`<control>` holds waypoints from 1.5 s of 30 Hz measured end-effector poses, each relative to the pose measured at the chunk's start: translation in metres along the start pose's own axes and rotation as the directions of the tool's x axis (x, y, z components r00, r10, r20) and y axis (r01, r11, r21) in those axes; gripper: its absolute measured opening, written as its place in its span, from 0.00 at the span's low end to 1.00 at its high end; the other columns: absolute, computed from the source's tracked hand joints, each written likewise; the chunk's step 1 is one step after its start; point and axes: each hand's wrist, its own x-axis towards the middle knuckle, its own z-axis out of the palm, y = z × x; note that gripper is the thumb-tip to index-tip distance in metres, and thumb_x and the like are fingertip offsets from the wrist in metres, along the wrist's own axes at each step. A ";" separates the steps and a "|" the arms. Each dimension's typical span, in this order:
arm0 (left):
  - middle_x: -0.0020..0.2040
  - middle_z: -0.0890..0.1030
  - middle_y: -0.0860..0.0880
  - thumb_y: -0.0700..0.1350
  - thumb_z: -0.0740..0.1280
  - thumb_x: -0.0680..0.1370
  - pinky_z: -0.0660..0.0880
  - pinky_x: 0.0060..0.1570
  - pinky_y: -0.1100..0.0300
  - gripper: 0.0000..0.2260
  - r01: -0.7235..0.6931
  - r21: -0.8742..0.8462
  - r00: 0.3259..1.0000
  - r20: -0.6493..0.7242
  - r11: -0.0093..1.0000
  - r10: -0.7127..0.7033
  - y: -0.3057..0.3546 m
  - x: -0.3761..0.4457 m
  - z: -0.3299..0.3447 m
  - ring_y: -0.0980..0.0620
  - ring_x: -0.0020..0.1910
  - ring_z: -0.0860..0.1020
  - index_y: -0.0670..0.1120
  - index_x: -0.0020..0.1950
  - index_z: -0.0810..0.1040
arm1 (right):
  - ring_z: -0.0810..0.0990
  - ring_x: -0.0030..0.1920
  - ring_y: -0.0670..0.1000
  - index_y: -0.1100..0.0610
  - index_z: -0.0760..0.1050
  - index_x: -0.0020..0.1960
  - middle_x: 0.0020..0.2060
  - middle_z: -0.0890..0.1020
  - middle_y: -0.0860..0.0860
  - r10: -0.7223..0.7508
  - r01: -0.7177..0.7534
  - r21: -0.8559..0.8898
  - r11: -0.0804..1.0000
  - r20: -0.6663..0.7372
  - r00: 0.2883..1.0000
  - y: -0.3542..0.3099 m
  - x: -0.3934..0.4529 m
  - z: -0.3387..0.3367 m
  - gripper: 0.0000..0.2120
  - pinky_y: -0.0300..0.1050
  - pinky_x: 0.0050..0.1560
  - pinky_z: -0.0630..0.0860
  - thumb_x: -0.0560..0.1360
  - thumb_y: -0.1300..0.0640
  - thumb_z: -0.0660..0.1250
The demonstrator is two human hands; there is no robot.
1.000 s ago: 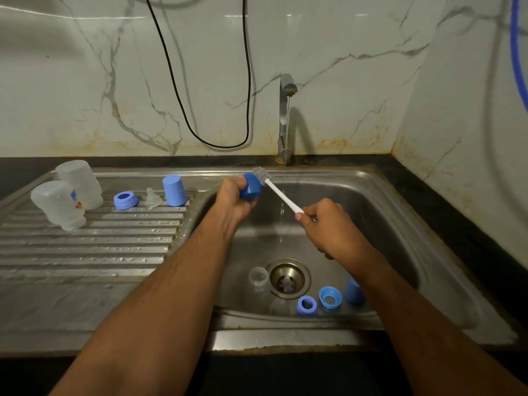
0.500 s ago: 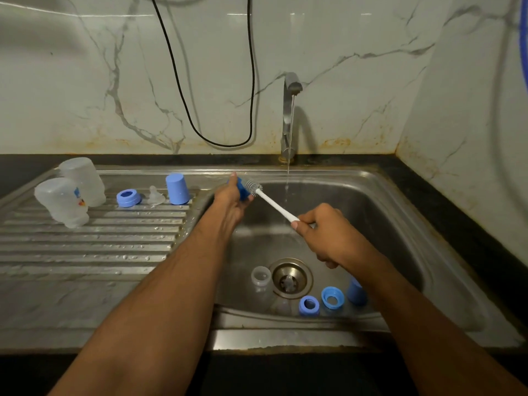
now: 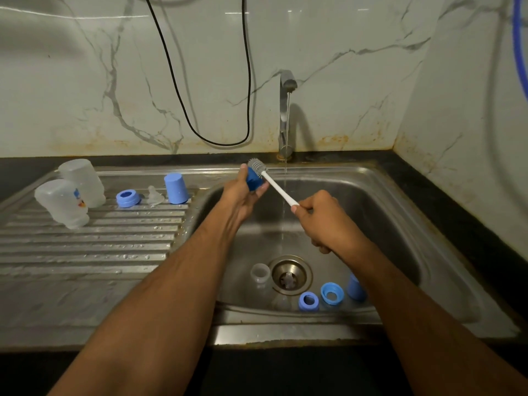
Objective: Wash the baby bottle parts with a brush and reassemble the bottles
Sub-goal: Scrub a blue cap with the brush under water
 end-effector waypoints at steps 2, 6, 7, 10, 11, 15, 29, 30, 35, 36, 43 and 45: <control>0.60 0.75 0.39 0.48 0.64 0.82 0.84 0.48 0.50 0.13 -0.007 -0.016 1.000 0.022 1.000 0.007 -0.002 -0.002 0.004 0.43 0.57 0.80 0.41 0.62 0.70 | 0.71 0.27 0.48 0.57 0.79 0.56 0.32 0.74 0.51 0.016 -0.016 0.014 1.000 -0.003 1.000 0.001 0.001 -0.001 0.12 0.41 0.24 0.68 0.84 0.51 0.62; 0.62 0.76 0.38 0.49 0.65 0.82 0.83 0.50 0.49 0.13 -0.030 -0.065 0.998 -0.052 0.997 0.027 0.009 0.009 -0.007 0.43 0.58 0.80 0.41 0.59 0.72 | 0.70 0.26 0.48 0.55 0.78 0.57 0.32 0.75 0.53 0.051 -0.059 0.082 0.995 0.095 0.994 0.005 -0.009 -0.005 0.11 0.40 0.23 0.67 0.84 0.51 0.61; 0.62 0.76 0.38 0.49 0.66 0.81 0.83 0.50 0.50 0.13 -0.032 -0.058 0.997 -0.065 0.998 0.029 0.010 0.010 -0.010 0.43 0.58 0.80 0.41 0.58 0.72 | 0.71 0.26 0.48 0.55 0.78 0.56 0.32 0.75 0.53 0.049 -0.058 0.081 0.995 0.108 0.993 0.005 -0.010 -0.005 0.11 0.40 0.23 0.68 0.84 0.50 0.61; 0.62 0.75 0.38 0.47 0.66 0.82 0.82 0.54 0.48 0.13 -0.030 0.010 0.999 0.040 0.999 0.030 0.005 0.003 -0.007 0.43 0.59 0.80 0.40 0.61 0.73 | 0.72 0.28 0.49 0.55 0.78 0.56 0.34 0.77 0.54 0.073 -0.076 0.060 0.995 0.047 0.996 0.003 -0.004 -0.005 0.10 0.41 0.25 0.69 0.84 0.50 0.61; 0.62 0.76 0.39 0.46 0.66 0.82 0.81 0.56 0.47 0.13 -0.030 0.050 0.996 0.089 0.998 0.026 0.002 0.000 -0.003 0.43 0.59 0.80 0.40 0.62 0.73 | 0.72 0.28 0.49 0.56 0.78 0.56 0.33 0.77 0.54 0.087 -0.089 0.066 0.994 0.024 0.996 0.004 -0.001 -0.006 0.10 0.41 0.25 0.69 0.84 0.50 0.61; 0.62 0.75 0.39 0.45 0.65 0.82 0.80 0.59 0.45 0.12 -0.051 0.095 0.988 0.152 0.994 0.036 -0.003 -0.004 0.005 0.42 0.60 0.80 0.40 0.62 0.72 | 0.70 0.26 0.48 0.56 0.77 0.56 0.32 0.75 0.53 0.111 -0.114 0.097 0.989 0.035 0.993 0.006 -0.003 -0.011 0.10 0.40 0.23 0.68 0.84 0.51 0.62; 0.68 0.71 0.38 0.38 0.62 0.83 0.80 0.56 0.45 0.14 -0.014 0.245 0.999 0.032 0.969 0.006 -0.007 0.016 -0.014 0.39 0.64 0.75 0.39 0.70 0.72 | 0.73 0.29 0.47 0.56 0.81 0.60 0.33 0.76 0.51 0.002 -0.002 -0.104 0.995 0.002 1.000 -0.003 -0.011 -0.009 0.12 0.43 0.30 0.73 0.83 0.51 0.63; 0.69 0.70 0.38 0.36 0.62 0.83 0.81 0.55 0.46 0.16 -0.022 0.277 0.999 0.052 0.961 0.008 -0.008 0.014 -0.012 0.39 0.64 0.74 0.39 0.71 0.71 | 0.74 0.30 0.47 0.56 0.80 0.60 0.33 0.77 0.50 -0.011 0.007 -0.138 0.990 -0.028 1.000 -0.003 -0.009 -0.009 0.12 0.43 0.32 0.74 0.84 0.51 0.63; 0.68 0.70 0.42 0.31 0.61 0.81 0.81 0.50 0.50 0.17 -0.103 0.418 0.994 0.062 0.903 0.085 -0.011 0.015 -0.005 0.42 0.61 0.75 0.40 0.70 0.70 | 0.73 0.29 0.46 0.56 0.80 0.61 0.33 0.76 0.50 -0.022 0.018 -0.126 0.992 -0.031 0.999 -0.002 -0.009 -0.017 0.12 0.41 0.30 0.70 0.84 0.52 0.62; 0.68 0.71 0.41 0.32 0.61 0.82 0.81 0.48 0.51 0.17 -0.115 0.433 0.993 0.035 0.894 0.111 -0.010 0.019 -0.008 0.43 0.59 0.75 0.40 0.70 0.71 | 0.72 0.29 0.46 0.56 0.80 0.60 0.32 0.76 0.50 -0.016 0.015 -0.116 0.993 -0.002 1.000 -0.002 -0.012 -0.018 0.12 0.41 0.29 0.70 0.84 0.52 0.62; 0.66 0.69 0.45 0.34 0.63 0.82 0.80 0.57 0.51 0.21 -0.235 0.608 0.972 0.152 0.758 0.179 -0.016 0.015 -0.007 0.44 0.61 0.75 0.43 0.74 0.69 | 0.73 0.30 0.46 0.57 0.80 0.58 0.33 0.76 0.50 -0.011 0.002 -0.176 0.984 -0.052 0.999 0.000 -0.009 -0.022 0.12 0.40 0.31 0.70 0.84 0.52 0.62; 0.67 0.70 0.44 0.33 0.63 0.81 0.81 0.55 0.52 0.19 -0.235 0.601 0.971 0.116 0.764 0.207 -0.015 0.020 -0.009 0.46 0.58 0.76 0.43 0.72 0.70 | 0.71 0.28 0.46 0.57 0.80 0.57 0.31 0.75 0.50 0.010 -0.011 -0.134 0.991 -0.008 1.000 0.002 -0.011 -0.023 0.11 0.39 0.27 0.68 0.84 0.52 0.62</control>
